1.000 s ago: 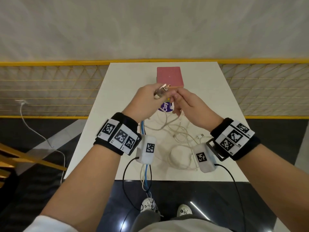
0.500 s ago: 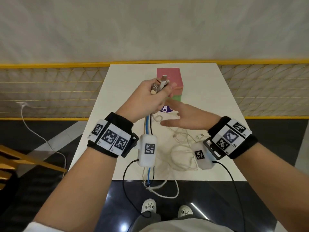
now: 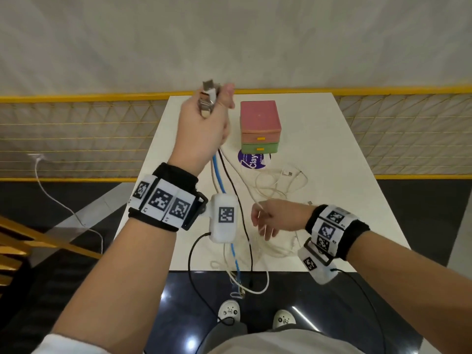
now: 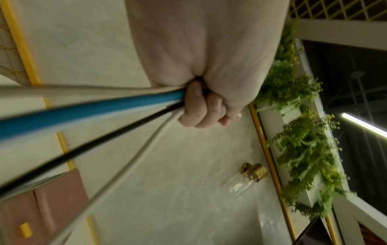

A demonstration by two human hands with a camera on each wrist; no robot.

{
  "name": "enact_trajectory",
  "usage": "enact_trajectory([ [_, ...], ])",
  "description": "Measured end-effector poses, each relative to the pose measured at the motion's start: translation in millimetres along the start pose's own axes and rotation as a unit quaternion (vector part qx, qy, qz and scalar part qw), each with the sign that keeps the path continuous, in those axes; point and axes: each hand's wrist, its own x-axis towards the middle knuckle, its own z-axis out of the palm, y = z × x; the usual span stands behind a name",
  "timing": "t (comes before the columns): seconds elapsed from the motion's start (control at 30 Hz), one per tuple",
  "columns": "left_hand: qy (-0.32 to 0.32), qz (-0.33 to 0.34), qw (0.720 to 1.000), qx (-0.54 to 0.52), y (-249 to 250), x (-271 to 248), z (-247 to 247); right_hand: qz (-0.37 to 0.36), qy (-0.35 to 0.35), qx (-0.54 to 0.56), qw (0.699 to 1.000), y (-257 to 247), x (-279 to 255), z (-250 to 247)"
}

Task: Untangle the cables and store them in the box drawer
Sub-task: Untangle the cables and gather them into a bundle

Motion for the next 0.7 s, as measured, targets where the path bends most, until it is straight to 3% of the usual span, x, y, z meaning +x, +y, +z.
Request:
enact_trajectory([
  [0.07,0.041,0.007,0.999,-0.014,3.9,5.6,-6.8,0.005,-0.027,-0.024,0.999,16.6,0.4,25.9],
  [0.17,0.074,0.008,0.997,-0.024,8.0,8.7,-11.3,0.028,-0.069,-0.17,0.983,41.6,0.6,67.1],
  [0.4,0.052,-0.007,0.999,0.001,7.1,2.4,-5.7,0.046,0.108,-0.152,0.981,59.4,10.2,96.8],
  [0.53,0.052,-0.013,0.999,-0.003,6.8,-3.2,1.0,0.091,0.118,-0.147,0.978,57.0,17.5,97.6],
  [0.7,0.049,-0.016,0.999,-0.001,6.0,-7.8,4.2,0.07,0.121,-0.159,0.977,54.2,23.3,102.8],
])
